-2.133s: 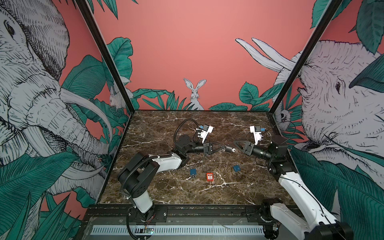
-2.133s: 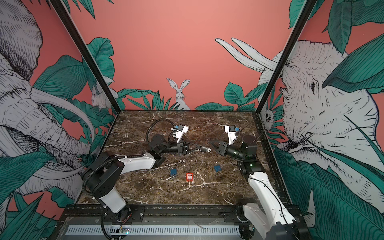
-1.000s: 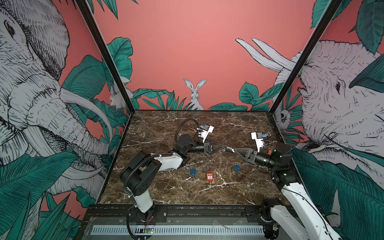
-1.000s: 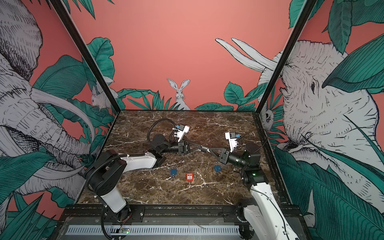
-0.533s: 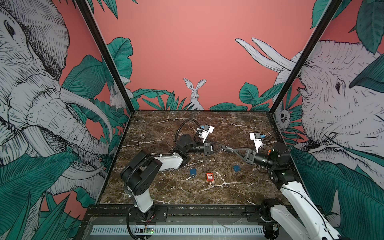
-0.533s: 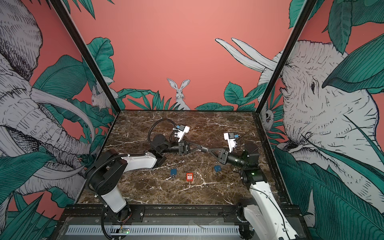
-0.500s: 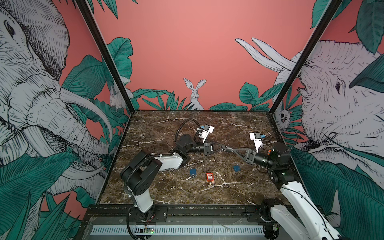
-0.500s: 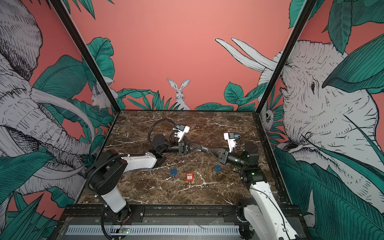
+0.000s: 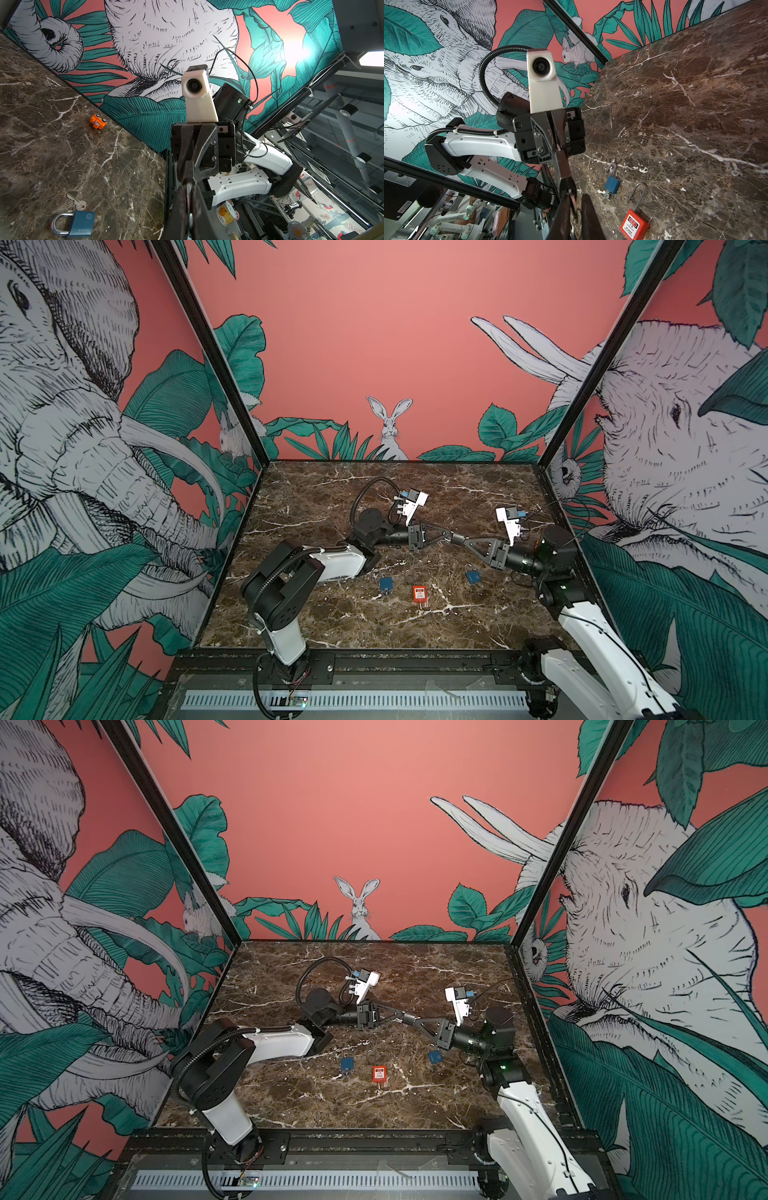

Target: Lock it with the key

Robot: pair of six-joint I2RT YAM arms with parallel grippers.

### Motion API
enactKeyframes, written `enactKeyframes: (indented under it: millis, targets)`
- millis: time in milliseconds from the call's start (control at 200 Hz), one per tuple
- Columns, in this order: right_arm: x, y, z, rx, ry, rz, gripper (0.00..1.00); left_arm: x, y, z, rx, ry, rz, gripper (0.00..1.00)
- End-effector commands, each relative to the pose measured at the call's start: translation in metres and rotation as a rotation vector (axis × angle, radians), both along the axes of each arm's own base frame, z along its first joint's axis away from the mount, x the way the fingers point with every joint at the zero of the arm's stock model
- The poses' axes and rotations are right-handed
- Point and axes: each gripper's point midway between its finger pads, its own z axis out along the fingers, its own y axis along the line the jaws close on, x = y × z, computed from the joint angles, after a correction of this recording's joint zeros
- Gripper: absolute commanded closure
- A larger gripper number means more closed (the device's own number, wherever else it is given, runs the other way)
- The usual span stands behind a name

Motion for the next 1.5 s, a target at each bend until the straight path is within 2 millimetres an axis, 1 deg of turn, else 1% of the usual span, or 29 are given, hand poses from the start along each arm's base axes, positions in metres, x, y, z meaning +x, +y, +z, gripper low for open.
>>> enactKeyframes:
  millis: [0,110,220,490,685,855,865,875,1025,1065,1125,1185,1195,1205,1225,1245,1275,1295,1370,1435,1490]
  targets:
    - [-0.001,0.002,0.013,0.009,-0.060,0.017,0.91,-0.001,0.002,0.025,-0.066,-0.061,0.001,1.00]
    - [-0.001,0.002,0.015,0.009,-0.066,0.015,0.94,-0.001,0.002,0.025,-0.065,-0.062,0.000,1.00]
    - [-0.002,0.002,0.017,0.008,-0.072,0.014,1.00,0.000,0.002,0.024,-0.065,-0.062,0.002,1.00]
    - [-0.003,0.000,0.018,0.004,-0.096,0.006,1.00,0.005,0.006,0.025,-0.078,-0.056,0.018,1.00]
    - [-0.006,0.000,0.018,0.003,-0.110,0.013,1.00,0.011,0.015,0.027,-0.082,-0.057,0.041,1.00]
    - [-0.006,0.000,0.018,0.003,-0.117,0.017,1.00,0.007,0.017,0.026,-0.078,-0.061,0.036,1.00]
    - [-0.006,-0.001,0.018,0.002,-0.118,0.013,1.00,0.015,0.022,0.026,-0.077,-0.062,0.057,1.00]
    - [-0.006,-0.001,0.019,0.002,-0.121,0.012,1.00,0.017,0.024,0.027,-0.078,-0.064,0.063,1.00]
    - [-0.003,-0.007,0.021,-0.015,-0.115,-0.027,1.00,0.024,0.029,0.021,-0.042,-0.068,0.085,1.00]
    - [-0.002,-0.010,0.021,-0.016,-0.111,-0.046,1.00,0.026,0.029,0.017,-0.024,-0.066,0.095,1.00]
    - [0.004,-0.015,0.019,-0.033,-0.089,-0.100,1.00,0.030,0.026,0.005,0.044,-0.047,0.097,1.00]
    - [0.009,-0.021,0.008,-0.083,-0.050,-0.149,1.00,0.038,0.020,-0.022,0.188,-0.004,0.109,1.00]
    - [0.010,-0.022,0.006,-0.089,-0.045,-0.159,1.00,0.040,0.020,-0.025,0.208,-0.018,0.116,1.00]
    - [0.011,-0.024,0.004,-0.097,-0.035,-0.169,1.00,0.040,0.019,-0.035,0.251,-0.004,0.117,1.00]
    - [0.012,-0.026,-0.001,-0.111,-0.018,-0.187,1.00,0.042,0.019,-0.045,0.311,-0.008,0.122,1.00]
    - [0.014,-0.028,-0.006,-0.125,0.000,-0.204,1.00,0.044,0.018,-0.052,0.356,-0.032,0.133,1.00]
    - [0.015,-0.030,-0.012,-0.139,0.020,-0.219,1.00,0.045,0.019,-0.067,0.435,-0.041,0.140,1.00]
    - [0.016,-0.031,-0.016,-0.146,0.036,-0.228,1.00,0.045,0.020,-0.071,0.468,-0.054,0.143,1.00]
    - [0.019,-0.037,-0.033,-0.165,0.106,-0.278,1.00,0.042,0.020,-0.078,0.517,-0.079,0.116,1.00]
    - [0.020,-0.042,-0.049,-0.185,0.148,-0.320,1.00,0.030,0.017,-0.078,0.524,-0.076,0.012,1.00]
    - [0.019,-0.043,-0.063,-0.196,0.169,-0.349,1.00,0.021,0.014,-0.084,0.560,-0.084,-0.053,1.00]
